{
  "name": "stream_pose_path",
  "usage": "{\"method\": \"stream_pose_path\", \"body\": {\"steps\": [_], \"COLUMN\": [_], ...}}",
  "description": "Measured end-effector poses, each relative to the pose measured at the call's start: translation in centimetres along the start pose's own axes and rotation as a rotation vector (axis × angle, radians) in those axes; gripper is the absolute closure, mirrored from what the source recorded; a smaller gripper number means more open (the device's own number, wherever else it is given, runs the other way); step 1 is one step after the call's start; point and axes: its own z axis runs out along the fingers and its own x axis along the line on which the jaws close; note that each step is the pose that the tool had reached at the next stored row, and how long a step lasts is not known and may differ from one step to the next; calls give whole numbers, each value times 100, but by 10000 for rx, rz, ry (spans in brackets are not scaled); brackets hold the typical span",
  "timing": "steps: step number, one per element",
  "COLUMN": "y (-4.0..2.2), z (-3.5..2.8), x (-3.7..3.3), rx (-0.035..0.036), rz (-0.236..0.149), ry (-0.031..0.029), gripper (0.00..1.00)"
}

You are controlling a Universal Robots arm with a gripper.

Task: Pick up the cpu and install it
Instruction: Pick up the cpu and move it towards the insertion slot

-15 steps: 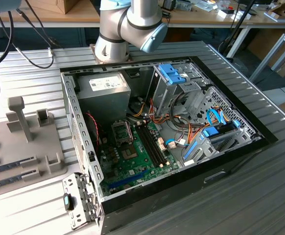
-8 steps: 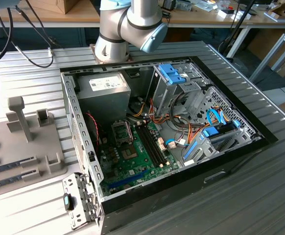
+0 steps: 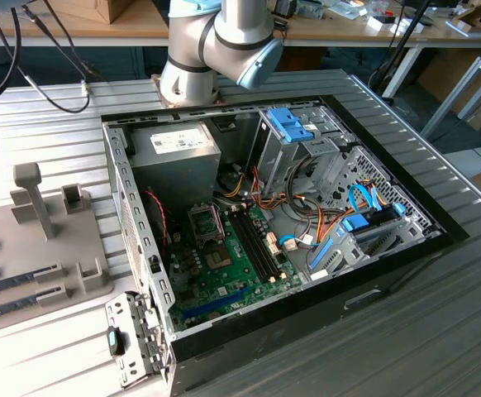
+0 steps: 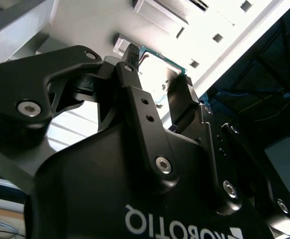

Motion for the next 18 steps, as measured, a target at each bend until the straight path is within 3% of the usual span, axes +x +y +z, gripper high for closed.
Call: {"method": "stream_pose_path", "body": {"steps": [18], "y": [3], "z": [-93], "x": [5], "rx": [-8], "rz": [0], "ry": [0], "gripper": [53]}}
